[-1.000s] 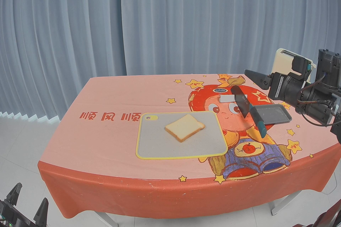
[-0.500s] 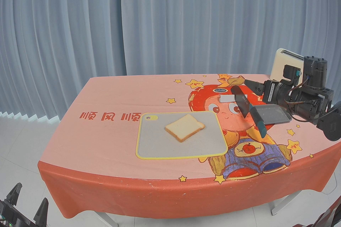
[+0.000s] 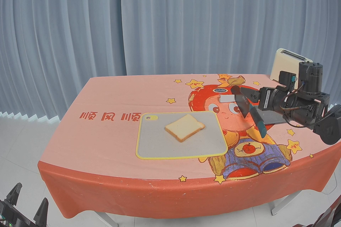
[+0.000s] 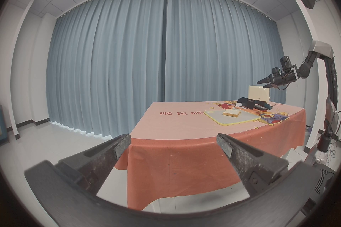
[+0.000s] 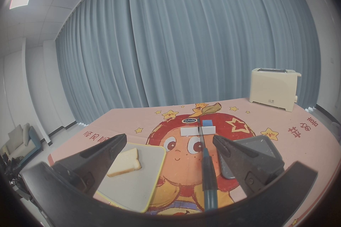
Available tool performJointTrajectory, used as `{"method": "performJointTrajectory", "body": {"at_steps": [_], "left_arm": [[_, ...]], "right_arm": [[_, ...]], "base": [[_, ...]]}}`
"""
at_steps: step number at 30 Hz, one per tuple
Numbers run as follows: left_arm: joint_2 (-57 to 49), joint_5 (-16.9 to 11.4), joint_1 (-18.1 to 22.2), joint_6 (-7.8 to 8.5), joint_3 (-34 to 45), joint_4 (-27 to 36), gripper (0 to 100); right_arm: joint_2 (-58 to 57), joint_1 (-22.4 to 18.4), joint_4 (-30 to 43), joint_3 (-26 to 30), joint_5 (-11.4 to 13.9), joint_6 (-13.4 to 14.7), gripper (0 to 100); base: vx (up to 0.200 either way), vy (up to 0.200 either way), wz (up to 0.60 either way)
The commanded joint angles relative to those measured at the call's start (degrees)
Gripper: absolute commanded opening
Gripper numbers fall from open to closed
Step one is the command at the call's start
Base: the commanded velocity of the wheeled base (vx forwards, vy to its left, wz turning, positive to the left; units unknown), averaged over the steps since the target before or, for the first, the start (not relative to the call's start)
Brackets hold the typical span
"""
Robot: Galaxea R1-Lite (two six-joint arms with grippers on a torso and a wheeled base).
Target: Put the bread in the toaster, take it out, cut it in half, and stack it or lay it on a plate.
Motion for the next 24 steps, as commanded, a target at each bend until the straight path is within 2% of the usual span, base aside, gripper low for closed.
{"method": "performJointTrajectory", "body": {"at_steps": [1,6,11,21,24], "left_arm": [[0.02,0.01,0.07,0.01,1.01,-0.01,100],[-0.07,-0.07,0.16,-0.08,1.01,-0.28,100],[-0.07,0.01,0.07,0.01,1.01,-0.28,100],[-0.15,0.01,0.16,-0.08,1.01,-0.45,100],[-0.15,0.01,0.16,-0.08,1.01,-0.45,100]], "right_arm": [[0.31,0.77,0.0,0.69,0.05,0.08,100],[1.01,1.74,0.0,0.95,0.49,0.26,100],[2.42,1.56,-0.09,0.42,-0.13,0.17,100],[3.91,-0.72,0.79,0.51,-0.31,-0.18,100],[5.32,-2.31,0.26,0.42,-0.31,-1.76,100]], "base": [[0.0,0.0,0.0],[0.0,0.0,0.0],[0.0,0.0,0.0],[0.0,0.0,0.0],[0.0,0.0,0.0]]}}
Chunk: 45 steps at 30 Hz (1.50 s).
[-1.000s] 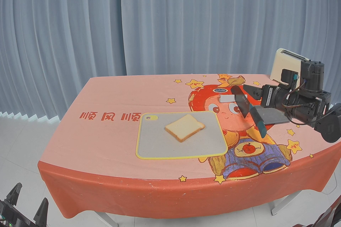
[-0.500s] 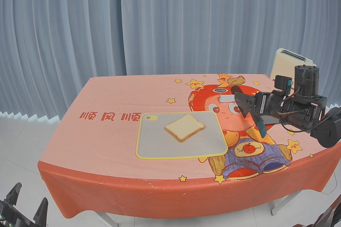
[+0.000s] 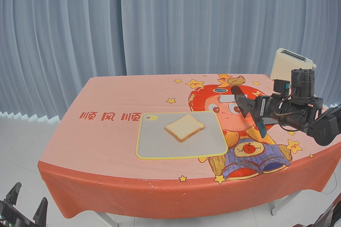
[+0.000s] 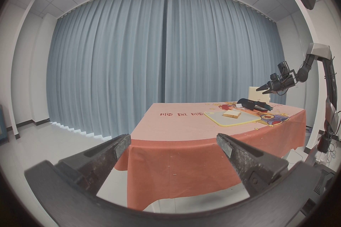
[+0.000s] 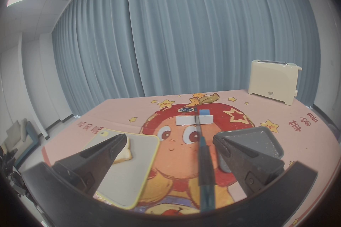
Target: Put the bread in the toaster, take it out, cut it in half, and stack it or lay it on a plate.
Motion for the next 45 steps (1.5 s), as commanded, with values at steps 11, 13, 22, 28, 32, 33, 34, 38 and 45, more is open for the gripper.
{"method": "performJointTrajectory", "body": {"at_steps": [11,13,22,28,32,33,34,38,45], "left_arm": [[-0.04,0.01,0.0,-0.04,1.01,-0.01,100],[-0.04,0.01,0.0,-0.04,1.01,-0.01,100],[-0.04,0.01,0.0,-0.04,1.01,-0.01,100],[-0.04,0.01,0.0,-0.04,1.01,-0.01,100],[-0.04,0.01,0.0,-0.04,1.01,-0.01,100],[-0.04,-0.07,0.0,-0.04,1.01,-0.01,100],[-0.04,-0.07,0.0,-0.04,1.01,-0.01,100],[-0.04,0.01,0.0,-0.04,1.01,-0.01,100],[-0.04,0.01,0.0,-0.04,1.01,-0.01,100]], "right_arm": [[6.11,-3.54,-0.45,-0.05,0.05,-2.3,100],[6.46,-3.54,-0.54,-0.14,0.05,-2.3,100],[7.08,-3.54,-0.54,-0.41,0.05,-2.3,100],[7.43,-3.36,-0.54,-0.32,0.05,-2.3,100],[7.52,-3.36,-0.54,-0.41,0.05,-2.3,100],[7.96,-3.28,-0.54,-0.41,0.05,-2.3,100],[8.13,-3.28,-0.63,-0.41,0.05,-2.3,100],[8.22,-3.45,-0.63,-0.49,0.05,-2.3,100],[8.4,-3.36,-0.54,-0.41,0.05,-2.3,100]], "base": [[0.0,0.0,0.0],[0.0,0.0,0.0],[0.0,0.0,0.0],[0.0,0.0,0.0],[0.0,0.0,0.0],[0.0,0.0,0.0],[0.0,0.0,0.0],[0.0,0.0,0.0],[0.0,0.0,0.0]]}}
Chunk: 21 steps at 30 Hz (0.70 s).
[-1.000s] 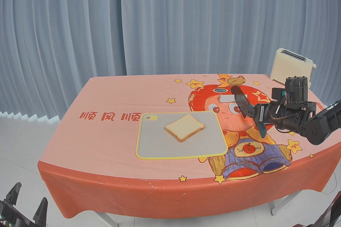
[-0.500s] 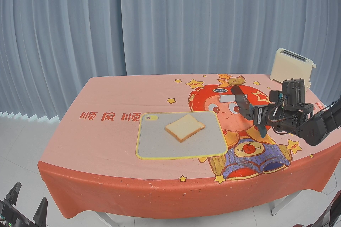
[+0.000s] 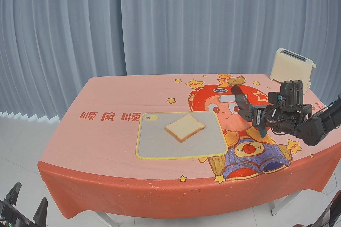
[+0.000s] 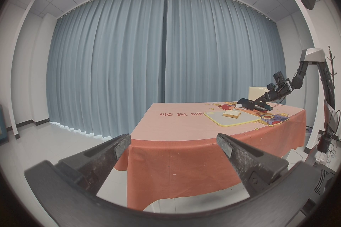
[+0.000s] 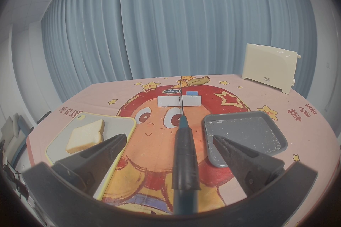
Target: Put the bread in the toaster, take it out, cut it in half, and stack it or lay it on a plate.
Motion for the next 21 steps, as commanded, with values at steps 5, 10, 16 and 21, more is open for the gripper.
{"method": "performJointTrajectory", "body": {"at_steps": [5,10,16,21], "left_arm": [[-0.02,0.04,0.0,-0.02,1.01,-0.01,100],[-0.02,0.04,0.0,-0.02,1.01,-0.01,100],[-0.02,0.04,0.0,-0.02,1.01,-0.01,100],[-0.02,-0.05,0.0,0.07,1.01,-0.01,100]], "right_arm": [[2.0,-0.23,-0.08,-0.22,-0.01,-0.51,100],[2.35,-0.58,-0.69,-0.39,-0.01,-1.04,100],[4.73,-1.98,-5.7,-0.31,0.08,-1.65,100],[6.13,-2.16,-7.55,-0.39,0.08,-2.44,100]], "base": [[0.0,0.0,0.0],[0.0,0.0,0.0],[0.0,0.0,0.0],[0.0,0.0,0.0]]}}
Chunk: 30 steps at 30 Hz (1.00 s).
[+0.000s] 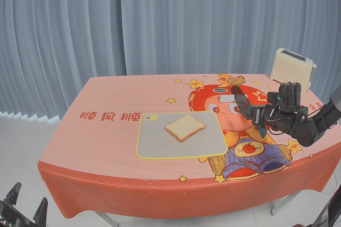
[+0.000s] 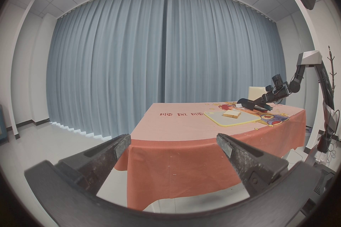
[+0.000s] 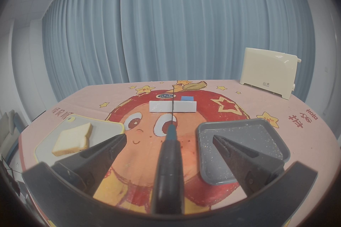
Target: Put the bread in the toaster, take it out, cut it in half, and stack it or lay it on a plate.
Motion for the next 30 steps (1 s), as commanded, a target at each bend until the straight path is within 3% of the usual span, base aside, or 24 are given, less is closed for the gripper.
{"method": "performJointTrajectory", "body": {"at_steps": [1,22,23,30], "left_arm": [[-0.02,0.09,0.0,-0.04,1.01,-0.01,100],[-0.02,0.09,0.0,-0.04,1.01,-0.01,100],[-0.02,0.0,0.0,-0.04,1.01,-0.01,100],[-0.02,0.0,0.0,-0.04,1.01,-0.01,100]], "right_arm": [[1.61,-0.15,-0.5,0.05,0.03,-0.12,100],[1.26,0.64,-0.68,0.49,-0.06,-0.12,100],[1.26,0.64,-0.68,0.49,-0.06,-0.03,0],[0.56,2.05,-0.68,1.1,-0.06,0.15,0]], "base": [[0.0,0.0,0.0],[0.0,0.0,0.0],[0.0,0.0,0.0],[0.0,0.0,0.0]]}}
